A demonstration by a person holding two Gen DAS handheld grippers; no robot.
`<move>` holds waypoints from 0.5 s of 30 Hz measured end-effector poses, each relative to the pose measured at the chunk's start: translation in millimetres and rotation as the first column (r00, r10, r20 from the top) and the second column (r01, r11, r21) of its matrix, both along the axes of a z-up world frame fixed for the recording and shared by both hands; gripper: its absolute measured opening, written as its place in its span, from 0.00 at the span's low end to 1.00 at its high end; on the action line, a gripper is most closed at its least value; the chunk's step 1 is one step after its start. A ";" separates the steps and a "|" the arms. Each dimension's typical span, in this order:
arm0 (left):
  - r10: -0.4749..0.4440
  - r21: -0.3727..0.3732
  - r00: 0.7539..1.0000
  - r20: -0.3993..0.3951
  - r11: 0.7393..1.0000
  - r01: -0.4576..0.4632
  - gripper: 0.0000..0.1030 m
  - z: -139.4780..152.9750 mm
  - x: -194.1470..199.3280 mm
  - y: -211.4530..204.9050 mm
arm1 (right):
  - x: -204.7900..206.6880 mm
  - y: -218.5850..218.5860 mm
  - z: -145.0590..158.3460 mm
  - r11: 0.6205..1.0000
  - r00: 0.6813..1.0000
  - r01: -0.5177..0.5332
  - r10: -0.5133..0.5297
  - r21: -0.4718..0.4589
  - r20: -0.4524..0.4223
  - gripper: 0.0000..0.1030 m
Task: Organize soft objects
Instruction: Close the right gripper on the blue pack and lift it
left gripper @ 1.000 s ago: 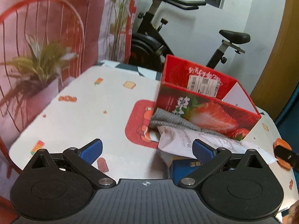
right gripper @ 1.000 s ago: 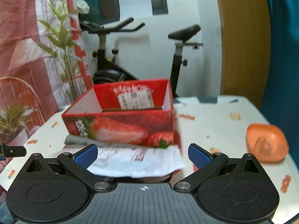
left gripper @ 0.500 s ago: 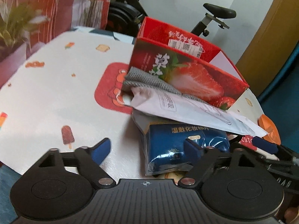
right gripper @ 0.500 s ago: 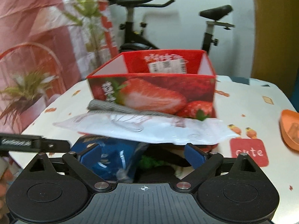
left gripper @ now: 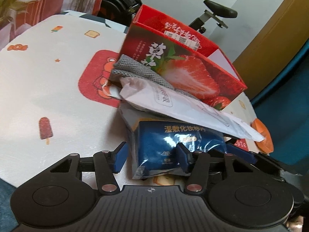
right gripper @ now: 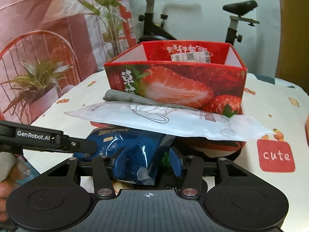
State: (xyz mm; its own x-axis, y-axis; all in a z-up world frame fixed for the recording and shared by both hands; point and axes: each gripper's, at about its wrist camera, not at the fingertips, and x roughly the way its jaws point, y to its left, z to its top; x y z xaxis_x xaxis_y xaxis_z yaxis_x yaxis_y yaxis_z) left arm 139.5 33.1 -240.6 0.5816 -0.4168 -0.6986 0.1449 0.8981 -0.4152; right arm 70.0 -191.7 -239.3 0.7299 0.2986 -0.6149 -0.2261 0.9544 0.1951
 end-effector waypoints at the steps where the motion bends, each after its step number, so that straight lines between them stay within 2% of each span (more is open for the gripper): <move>1: -0.001 -0.014 1.000 0.003 1.000 0.001 0.55 -1.3 0.9 -0.3 | 0.3 1.0 -0.7 1.000 1.000 -0.007 0.007 -0.003 0.006 0.44; 4: 0.000 -0.068 1.000 -0.001 0.998 0.000 0.55 -7.4 5.1 -0.4 | 1.7 4.3 -4.6 1.000 1.000 -0.026 0.026 -0.008 0.016 0.43; 6: 0.008 -0.095 1.000 -0.011 0.995 -0.009 0.57 -11.9 7.4 0.6 | 3.3 5.2 -7.7 0.999 0.999 -0.036 0.036 0.001 0.007 0.39; 12: 0.032 -0.150 0.999 -0.026 0.988 -0.035 0.61 -22.2 12.5 3.3 | 4.0 6.4 -10.7 0.999 0.999 -0.036 0.036 0.013 0.013 0.38; 15: 0.024 -0.150 1.000 -0.017 0.988 -0.027 0.61 -22.5 12.1 1.3 | 3.8 6.9 -11.8 0.999 0.999 -0.035 0.035 0.015 0.018 0.36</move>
